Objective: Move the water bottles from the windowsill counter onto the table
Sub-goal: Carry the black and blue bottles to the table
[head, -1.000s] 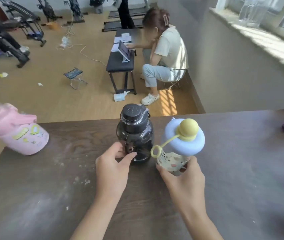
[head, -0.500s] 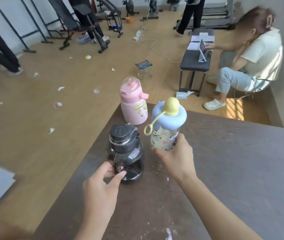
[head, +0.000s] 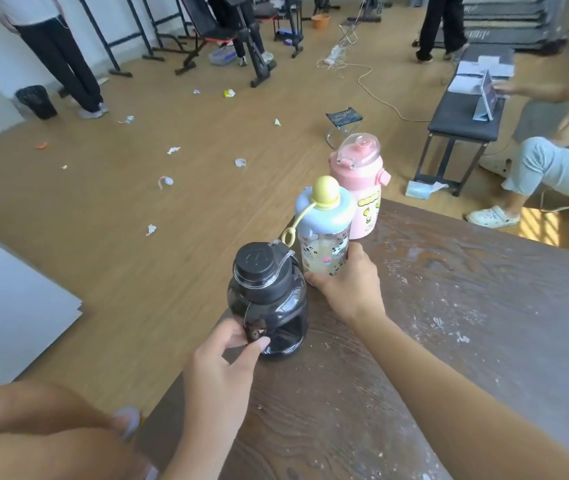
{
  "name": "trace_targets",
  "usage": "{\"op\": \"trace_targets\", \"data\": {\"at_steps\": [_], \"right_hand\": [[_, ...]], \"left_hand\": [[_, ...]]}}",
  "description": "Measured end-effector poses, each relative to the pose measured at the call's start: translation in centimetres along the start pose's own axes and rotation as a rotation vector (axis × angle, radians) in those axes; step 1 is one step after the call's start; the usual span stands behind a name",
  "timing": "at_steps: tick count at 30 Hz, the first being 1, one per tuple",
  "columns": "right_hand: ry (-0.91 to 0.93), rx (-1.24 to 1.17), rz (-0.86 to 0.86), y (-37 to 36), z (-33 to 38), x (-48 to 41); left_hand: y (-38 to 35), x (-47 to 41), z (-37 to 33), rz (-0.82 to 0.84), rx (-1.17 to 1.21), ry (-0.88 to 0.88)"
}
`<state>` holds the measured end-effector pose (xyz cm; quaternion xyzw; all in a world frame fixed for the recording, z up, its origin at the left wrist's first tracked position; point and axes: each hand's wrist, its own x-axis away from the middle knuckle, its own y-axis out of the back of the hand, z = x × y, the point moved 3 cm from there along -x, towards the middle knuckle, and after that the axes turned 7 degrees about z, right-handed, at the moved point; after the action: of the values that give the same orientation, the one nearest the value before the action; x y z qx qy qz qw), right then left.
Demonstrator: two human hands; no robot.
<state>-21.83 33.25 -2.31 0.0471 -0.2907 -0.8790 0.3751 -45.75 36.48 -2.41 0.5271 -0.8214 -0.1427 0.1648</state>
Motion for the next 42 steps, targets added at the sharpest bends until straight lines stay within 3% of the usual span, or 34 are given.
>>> {"op": "trace_targets", "data": {"at_steps": [20,24,28,34,42], "right_hand": [[0.021,0.003,0.074,-0.2,-0.9,-0.5],[0.032,0.004,0.096,0.8,-1.9,1.5],[0.041,0.030,0.039,3.3,-3.8,4.1],[-0.028,-0.034,-0.079,10.2,-8.5,9.8],[-0.228,-0.081,-0.391,23.8,-17.6,18.4]], "left_hand": [[-0.8,2.9,-0.3,-0.021,-0.036,-0.014],[-1.2,4.9,-1.0,-0.139,0.036,0.037],[-2.8,7.6,0.0,-0.234,-0.132,0.144],[-10.6,10.4,-2.0,0.079,-0.104,0.005],[-26.1,13.7,-11.4,0.549,-0.052,-0.237]]}}
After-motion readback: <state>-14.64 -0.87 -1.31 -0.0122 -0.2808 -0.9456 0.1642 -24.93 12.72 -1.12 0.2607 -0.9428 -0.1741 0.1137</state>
